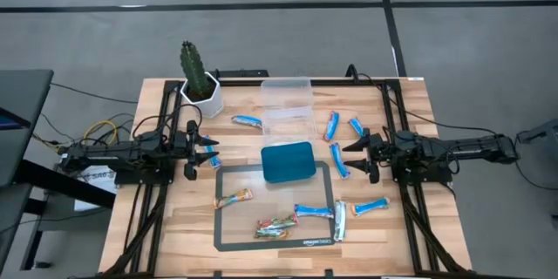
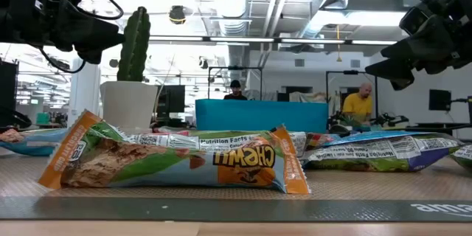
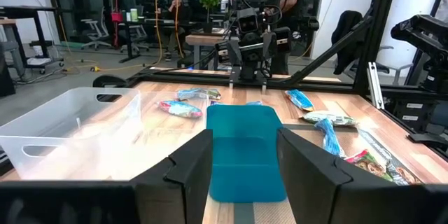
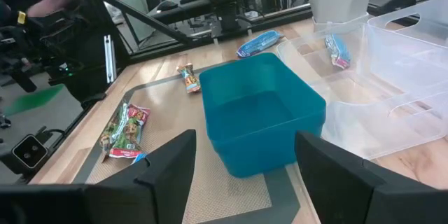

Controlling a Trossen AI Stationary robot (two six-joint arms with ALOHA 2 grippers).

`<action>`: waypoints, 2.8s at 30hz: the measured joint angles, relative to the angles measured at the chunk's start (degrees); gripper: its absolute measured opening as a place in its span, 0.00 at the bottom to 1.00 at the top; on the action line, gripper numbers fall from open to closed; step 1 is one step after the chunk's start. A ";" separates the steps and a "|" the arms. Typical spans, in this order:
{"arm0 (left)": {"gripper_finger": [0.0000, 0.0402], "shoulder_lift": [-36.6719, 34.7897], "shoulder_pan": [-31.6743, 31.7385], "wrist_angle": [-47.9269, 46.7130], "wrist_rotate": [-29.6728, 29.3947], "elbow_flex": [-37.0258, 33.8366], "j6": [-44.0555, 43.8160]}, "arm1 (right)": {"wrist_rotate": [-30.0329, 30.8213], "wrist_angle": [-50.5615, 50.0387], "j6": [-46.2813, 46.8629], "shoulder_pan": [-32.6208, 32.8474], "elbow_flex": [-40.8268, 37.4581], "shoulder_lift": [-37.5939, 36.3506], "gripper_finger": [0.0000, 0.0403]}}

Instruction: Pick and place Granola Bars by type

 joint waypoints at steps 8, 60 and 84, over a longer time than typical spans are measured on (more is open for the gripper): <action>0.37 0.02 0.00 -0.01 0.02 -0.01 -0.03 | -0.01 0.01 0.00 0.00 -0.01 -0.02 0.58; 0.37 38.98 0.00 -35.83 -6.48 29.65 -38.91 | -0.01 0.02 0.00 -0.01 0.00 -0.02 0.58; 0.47 71.98 8.36 -55.56 -1.68 42.12 -47.82 | -0.01 0.02 0.00 -0.01 0.00 -0.02 0.58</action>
